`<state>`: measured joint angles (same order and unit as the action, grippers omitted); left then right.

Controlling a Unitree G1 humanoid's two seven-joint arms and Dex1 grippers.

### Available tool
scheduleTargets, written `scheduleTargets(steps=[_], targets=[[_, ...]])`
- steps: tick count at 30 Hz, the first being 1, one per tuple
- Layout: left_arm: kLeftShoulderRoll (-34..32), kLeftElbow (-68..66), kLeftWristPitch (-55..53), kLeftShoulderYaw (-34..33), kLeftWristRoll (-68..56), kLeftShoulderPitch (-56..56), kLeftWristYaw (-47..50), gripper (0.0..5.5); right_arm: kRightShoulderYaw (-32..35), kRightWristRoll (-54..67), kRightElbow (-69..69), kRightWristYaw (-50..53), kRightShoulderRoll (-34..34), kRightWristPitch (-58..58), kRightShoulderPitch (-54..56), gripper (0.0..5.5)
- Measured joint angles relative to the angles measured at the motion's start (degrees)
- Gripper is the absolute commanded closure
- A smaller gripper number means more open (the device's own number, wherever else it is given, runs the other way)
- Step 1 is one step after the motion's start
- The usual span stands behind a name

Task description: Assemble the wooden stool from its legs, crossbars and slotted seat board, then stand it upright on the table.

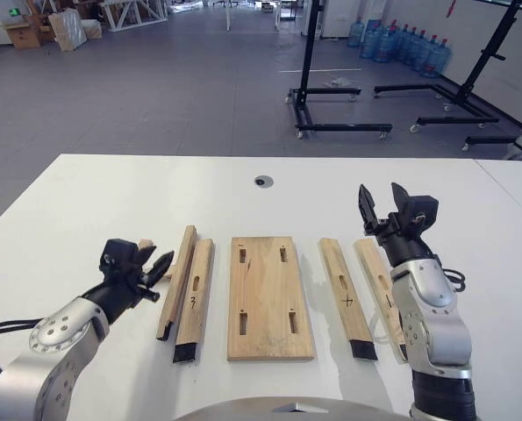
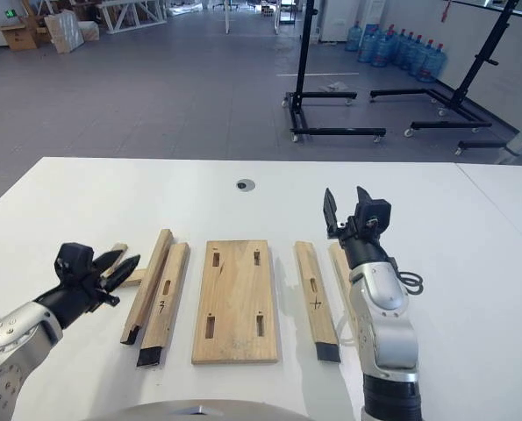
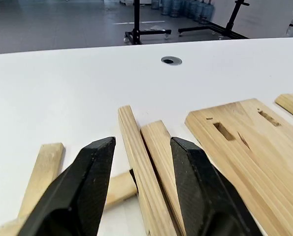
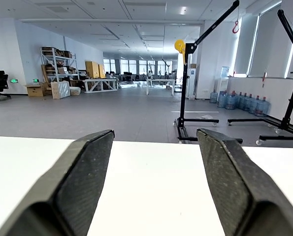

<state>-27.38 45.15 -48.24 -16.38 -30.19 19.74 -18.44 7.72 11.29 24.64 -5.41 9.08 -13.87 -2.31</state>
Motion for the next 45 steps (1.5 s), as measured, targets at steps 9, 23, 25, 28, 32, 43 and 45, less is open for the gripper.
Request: scheduleTargets(steps=[9, 23, 25, 28, 32, 43, 45], targets=[[-2.58, -1.12, 0.73, -0.3, 2.21, 7.12, -2.52, 3.47, -1.4, -0.09, 4.42, 1.32, -1.14, -2.37, -3.94, 2.42], [0.65, 6.78, -11.43, 0.62, -6.25, 1.24, 4.56, 3.47, -4.17, -0.58, 4.98, 0.86, -0.95, -3.83, -3.15, 2.42], [-0.43, 6.7, -12.01, 0.84, -4.79, 1.39, 5.55, 3.47, -4.31, -0.55, 5.34, 0.33, -0.87, -4.65, -3.13, 2.42], [-2.2, 6.44, -12.02, 3.1, -2.2, 3.04, 5.99, 3.47, -4.22, -0.56, 5.69, 0.24, -0.83, -4.82, -3.18, 2.42], [-2.38, 6.32, -11.92, 5.71, -0.52, 3.96, 6.06, 3.47, -4.22, -0.58, 5.69, 0.24, -0.84, -4.89, -3.16, 2.42], [-3.28, 2.54, -10.02, 9.81, 6.01, 5.14, 5.79, 3.47, -4.01, -0.57, 5.98, 0.08, -0.86, -5.74, -2.98, 2.42], [-3.32, 1.44, -10.0, 9.92, 6.19, 5.02, 5.09, 3.47, -4.01, -0.57, 5.98, 0.1, -0.9, -5.75, -2.9, 2.42]])
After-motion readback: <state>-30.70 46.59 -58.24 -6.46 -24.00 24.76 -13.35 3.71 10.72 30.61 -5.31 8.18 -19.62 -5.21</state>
